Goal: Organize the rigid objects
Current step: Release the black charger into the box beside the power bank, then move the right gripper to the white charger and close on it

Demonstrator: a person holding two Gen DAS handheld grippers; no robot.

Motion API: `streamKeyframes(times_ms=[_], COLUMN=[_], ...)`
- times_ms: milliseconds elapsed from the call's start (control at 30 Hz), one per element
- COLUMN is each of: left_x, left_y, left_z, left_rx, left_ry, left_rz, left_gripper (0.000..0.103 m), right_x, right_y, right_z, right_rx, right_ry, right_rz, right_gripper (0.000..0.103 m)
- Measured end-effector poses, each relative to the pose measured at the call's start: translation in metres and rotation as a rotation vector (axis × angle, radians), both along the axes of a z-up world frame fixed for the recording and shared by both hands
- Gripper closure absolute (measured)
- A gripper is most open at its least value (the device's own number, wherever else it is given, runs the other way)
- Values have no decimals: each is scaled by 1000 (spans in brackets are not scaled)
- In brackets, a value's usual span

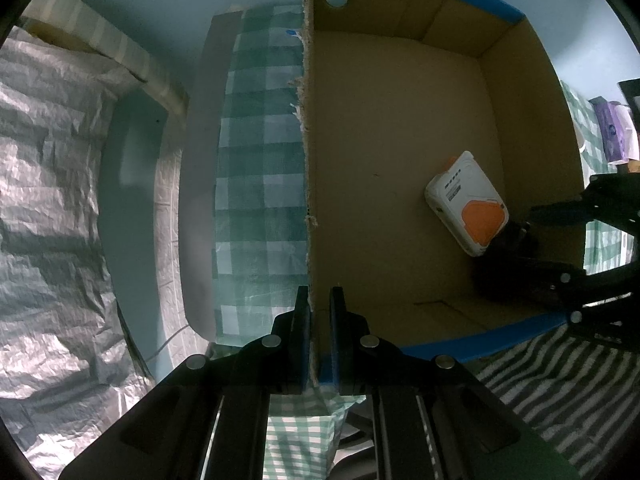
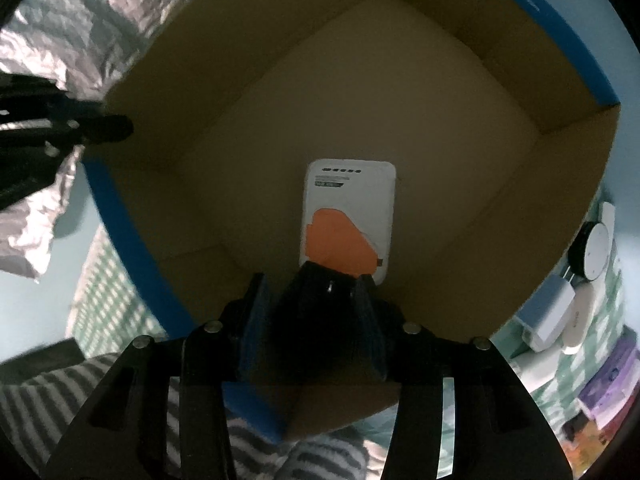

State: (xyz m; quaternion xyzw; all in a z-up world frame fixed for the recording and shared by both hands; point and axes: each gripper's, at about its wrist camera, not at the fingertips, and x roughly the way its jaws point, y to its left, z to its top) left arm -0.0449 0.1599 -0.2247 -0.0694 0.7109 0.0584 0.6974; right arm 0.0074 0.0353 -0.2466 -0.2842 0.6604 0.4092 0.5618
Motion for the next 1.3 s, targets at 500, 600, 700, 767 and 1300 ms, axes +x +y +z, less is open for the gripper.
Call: streamKeyframes(times_ms=[500, 600, 700, 767, 1300], left_x=[1, 1, 2, 3, 5], left_y=[1, 2, 3, 3, 1], left_z=[-1, -1, -1, -1, 0], left_rx=[-1, -2, -2, -2, 1], left_ry=[3, 3, 6, 7, 14], left_rz=[-8, -7, -6, -7, -7], left_gripper=[96, 96, 96, 96, 95], right_x=[25, 34, 46, 57, 121], right_y=[-28, -36, -50, -62, -138], right_z=[60, 68, 76, 80, 25], right_rx=[104, 114, 120, 115, -29], right_ry=[-48, -59, -70, -79, -54], right_rz=[-113, -157, -198, -233, -459], right_gripper=[54, 54, 54, 54, 54])
